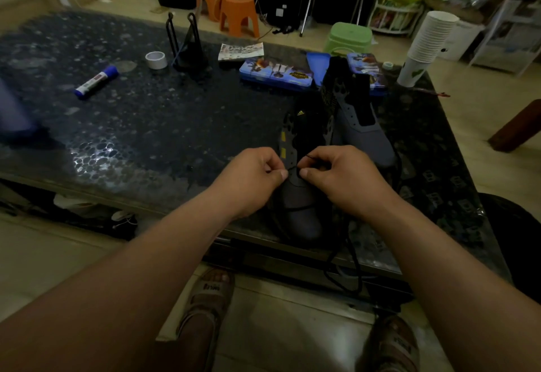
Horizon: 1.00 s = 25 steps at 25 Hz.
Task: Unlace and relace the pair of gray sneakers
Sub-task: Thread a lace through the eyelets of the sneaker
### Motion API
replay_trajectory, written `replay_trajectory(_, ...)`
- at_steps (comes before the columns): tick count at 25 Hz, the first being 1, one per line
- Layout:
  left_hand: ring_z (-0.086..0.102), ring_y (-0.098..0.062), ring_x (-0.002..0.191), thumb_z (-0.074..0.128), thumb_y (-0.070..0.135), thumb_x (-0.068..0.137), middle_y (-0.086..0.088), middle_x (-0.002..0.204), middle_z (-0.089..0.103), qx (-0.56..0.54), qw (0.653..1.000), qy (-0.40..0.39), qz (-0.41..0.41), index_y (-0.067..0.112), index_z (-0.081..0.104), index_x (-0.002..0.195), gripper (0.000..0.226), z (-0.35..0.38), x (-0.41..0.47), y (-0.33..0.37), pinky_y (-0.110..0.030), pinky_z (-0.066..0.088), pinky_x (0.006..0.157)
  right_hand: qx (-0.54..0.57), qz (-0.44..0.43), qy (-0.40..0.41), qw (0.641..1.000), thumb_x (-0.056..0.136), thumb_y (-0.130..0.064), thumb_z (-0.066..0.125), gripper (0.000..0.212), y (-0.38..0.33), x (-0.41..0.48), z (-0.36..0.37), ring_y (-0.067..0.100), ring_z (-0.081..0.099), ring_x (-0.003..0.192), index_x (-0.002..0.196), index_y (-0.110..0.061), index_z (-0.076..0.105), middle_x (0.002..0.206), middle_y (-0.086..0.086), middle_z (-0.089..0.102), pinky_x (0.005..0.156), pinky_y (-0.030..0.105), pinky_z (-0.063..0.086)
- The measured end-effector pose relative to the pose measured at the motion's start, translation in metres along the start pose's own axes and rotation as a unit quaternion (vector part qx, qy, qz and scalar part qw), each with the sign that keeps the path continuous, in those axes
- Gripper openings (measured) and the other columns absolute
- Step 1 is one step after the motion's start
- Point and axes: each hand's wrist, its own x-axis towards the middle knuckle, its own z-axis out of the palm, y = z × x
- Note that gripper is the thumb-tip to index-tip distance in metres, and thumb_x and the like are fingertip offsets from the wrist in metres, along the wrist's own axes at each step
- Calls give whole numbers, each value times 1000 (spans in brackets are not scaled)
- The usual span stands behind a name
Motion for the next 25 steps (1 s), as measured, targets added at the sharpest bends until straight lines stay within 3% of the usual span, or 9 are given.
replay_trajectory(3,47,1,44,67,27,98,8,63,55,28,1000,-13,5,24,65,84,14,-3,-2,2,-17,32,43,18,10,-3,1000,93,-27,76,8,0,1,3,-6,67,88,97,-34,78,89,-20,74,84,26,58)
replay_trajectory(6,52,-5,59,64,28,100,8,70,59,61,997,-45,11,24,65,85,15,-10,-3,3,-24,36,53,32,17,-5,999,94,-24,75,10,1,1,4,-8,67,88,100,-31,79,89,-21,74,84,21,56)
replay_trajectory(17,56,-14,65,58,29,102,5,71,60,110,990,-85,36,26,60,81,21,-14,2,4,-29,40,59,56,21,-1,998,93,-21,76,12,2,3,6,-3,70,90,101,-27,81,91,-15,76,89,30,59)
replay_trajectory(23,57,-13,69,57,27,102,6,74,60,121,989,-64,48,25,60,82,20,-11,2,7,-31,43,61,70,24,-12,997,93,-19,76,12,2,4,5,-5,69,89,100,-27,80,88,-17,76,83,19,55)
replay_trajectory(25,59,-14,70,57,27,101,6,74,61,116,990,-52,57,25,61,82,20,-6,3,5,-31,44,60,78,22,-16,997,93,-17,76,12,1,5,5,-4,69,90,102,-24,81,90,-16,76,85,21,55)
